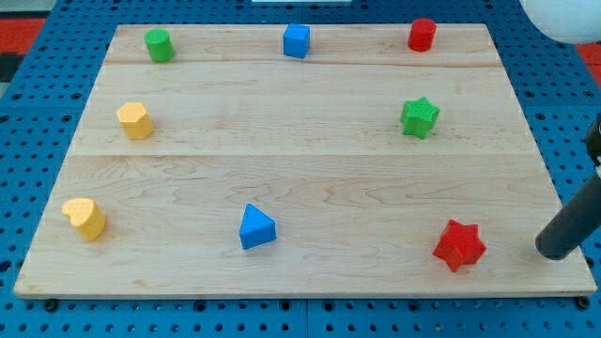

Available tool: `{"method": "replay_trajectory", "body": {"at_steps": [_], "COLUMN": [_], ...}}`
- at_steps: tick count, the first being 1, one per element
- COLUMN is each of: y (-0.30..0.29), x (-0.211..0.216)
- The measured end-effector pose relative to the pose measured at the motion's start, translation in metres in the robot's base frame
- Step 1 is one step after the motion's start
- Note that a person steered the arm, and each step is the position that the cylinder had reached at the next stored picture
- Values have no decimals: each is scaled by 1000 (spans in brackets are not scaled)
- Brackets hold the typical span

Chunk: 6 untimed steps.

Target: Place the arm towards the right center of the board

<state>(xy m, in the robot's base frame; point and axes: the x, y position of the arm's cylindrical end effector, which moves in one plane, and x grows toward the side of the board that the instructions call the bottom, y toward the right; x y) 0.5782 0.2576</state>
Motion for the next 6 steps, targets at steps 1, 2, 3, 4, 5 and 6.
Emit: {"method": "replay_trajectory", "body": {"at_steps": [1,2,3,4,5,6], "y": [0,2,2,3,32,-17], "x": [-11,-32,-34,-66,-124,-134]}}
